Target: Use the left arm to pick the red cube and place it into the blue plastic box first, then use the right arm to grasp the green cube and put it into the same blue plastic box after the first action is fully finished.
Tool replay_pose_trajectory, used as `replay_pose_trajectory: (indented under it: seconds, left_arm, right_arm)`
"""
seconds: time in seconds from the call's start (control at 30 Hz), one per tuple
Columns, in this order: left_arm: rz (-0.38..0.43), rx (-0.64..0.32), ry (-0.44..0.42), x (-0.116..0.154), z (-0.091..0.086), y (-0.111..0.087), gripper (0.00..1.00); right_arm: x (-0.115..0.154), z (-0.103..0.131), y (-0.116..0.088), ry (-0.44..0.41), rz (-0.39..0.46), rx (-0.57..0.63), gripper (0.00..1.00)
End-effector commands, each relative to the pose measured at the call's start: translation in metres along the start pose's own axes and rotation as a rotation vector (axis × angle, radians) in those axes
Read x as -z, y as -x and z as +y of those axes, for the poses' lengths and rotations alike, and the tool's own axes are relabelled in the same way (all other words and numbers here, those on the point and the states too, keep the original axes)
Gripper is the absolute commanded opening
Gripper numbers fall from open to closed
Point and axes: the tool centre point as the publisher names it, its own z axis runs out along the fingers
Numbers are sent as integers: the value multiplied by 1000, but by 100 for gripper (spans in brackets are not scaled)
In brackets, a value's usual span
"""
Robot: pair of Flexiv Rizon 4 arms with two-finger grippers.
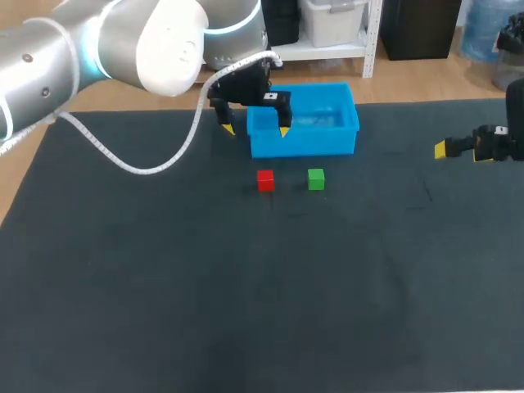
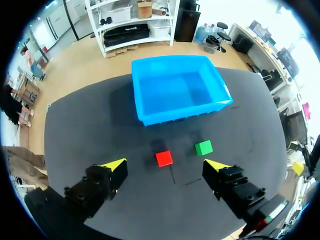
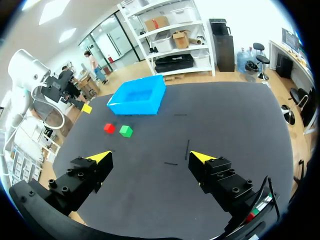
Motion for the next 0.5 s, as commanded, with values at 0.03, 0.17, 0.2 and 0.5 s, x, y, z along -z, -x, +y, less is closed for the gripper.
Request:
replay_pose_trajectory:
  seconds: [0.03, 0.17, 0.2, 0.5]
  left_arm:
    - [11, -4, 3, -2, 0, 4, 100]
    - [19, -6, 7, -3, 0, 6, 100]
    - [21, -8, 12, -3, 0, 7, 100]
    - [54, 11, 36, -9, -4, 8, 100]
  right_arm:
    - [0, 0, 0, 1, 1, 1, 100]
    - [0, 0, 0, 1, 1, 1, 100]
    - [0, 0, 0, 1, 1, 1, 100]
    - [0, 0, 0, 1, 1, 1, 100]
